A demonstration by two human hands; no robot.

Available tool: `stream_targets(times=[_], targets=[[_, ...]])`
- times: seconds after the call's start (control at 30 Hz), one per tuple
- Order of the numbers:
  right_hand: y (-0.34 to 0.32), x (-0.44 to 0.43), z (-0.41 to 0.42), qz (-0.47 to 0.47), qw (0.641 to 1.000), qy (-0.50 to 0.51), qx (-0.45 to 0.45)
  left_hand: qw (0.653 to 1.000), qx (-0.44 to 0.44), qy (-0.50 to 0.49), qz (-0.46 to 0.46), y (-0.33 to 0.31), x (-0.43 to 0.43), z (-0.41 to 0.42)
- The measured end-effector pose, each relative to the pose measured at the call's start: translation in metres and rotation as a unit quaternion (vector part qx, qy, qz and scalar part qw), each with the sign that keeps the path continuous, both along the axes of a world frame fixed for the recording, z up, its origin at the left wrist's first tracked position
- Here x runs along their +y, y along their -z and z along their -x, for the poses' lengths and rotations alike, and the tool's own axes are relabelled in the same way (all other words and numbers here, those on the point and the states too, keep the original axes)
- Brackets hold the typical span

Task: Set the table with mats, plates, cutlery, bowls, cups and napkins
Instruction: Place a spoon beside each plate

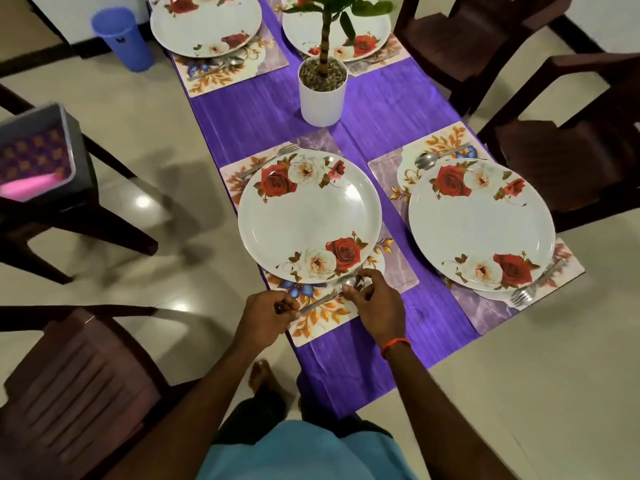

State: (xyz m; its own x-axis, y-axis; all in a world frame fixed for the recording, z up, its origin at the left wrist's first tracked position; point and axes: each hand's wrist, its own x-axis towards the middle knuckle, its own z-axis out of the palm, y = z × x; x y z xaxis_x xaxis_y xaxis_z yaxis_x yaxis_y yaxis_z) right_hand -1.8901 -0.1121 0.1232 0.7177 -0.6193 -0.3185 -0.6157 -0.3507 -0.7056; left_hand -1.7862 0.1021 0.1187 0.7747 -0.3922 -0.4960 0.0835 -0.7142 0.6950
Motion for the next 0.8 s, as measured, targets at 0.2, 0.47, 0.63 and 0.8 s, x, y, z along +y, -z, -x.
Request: stream_targets(times=[0.2, 0.47, 0.63, 0.8], targets=[[0.001, 0.003, 0.003, 0.007, 1.0, -0.016, 0.004, 1.0, 0.001, 0.0, -0.006, -0.004, 0.002, -0.001], [-0.002, 0.006, 0.001, 0.012, 1.0, -0.01, 0.018, 0.998, -0.029, 0.041, -0.026, -0.005, 0.007, -0.003], [-0.005, 0.01, 0.005, -0.005, 0.999, 0.035, -0.005, 0.995, -0.069, 0.066, -0.016, -0.011, 0.021, -0.007], [-0.027, 0.027, 0.005, 0.039, 0.993, 0.098, -0.059, 0.977, -0.182, 0.115, 0.016, -0.028, 0.048, -0.028]])
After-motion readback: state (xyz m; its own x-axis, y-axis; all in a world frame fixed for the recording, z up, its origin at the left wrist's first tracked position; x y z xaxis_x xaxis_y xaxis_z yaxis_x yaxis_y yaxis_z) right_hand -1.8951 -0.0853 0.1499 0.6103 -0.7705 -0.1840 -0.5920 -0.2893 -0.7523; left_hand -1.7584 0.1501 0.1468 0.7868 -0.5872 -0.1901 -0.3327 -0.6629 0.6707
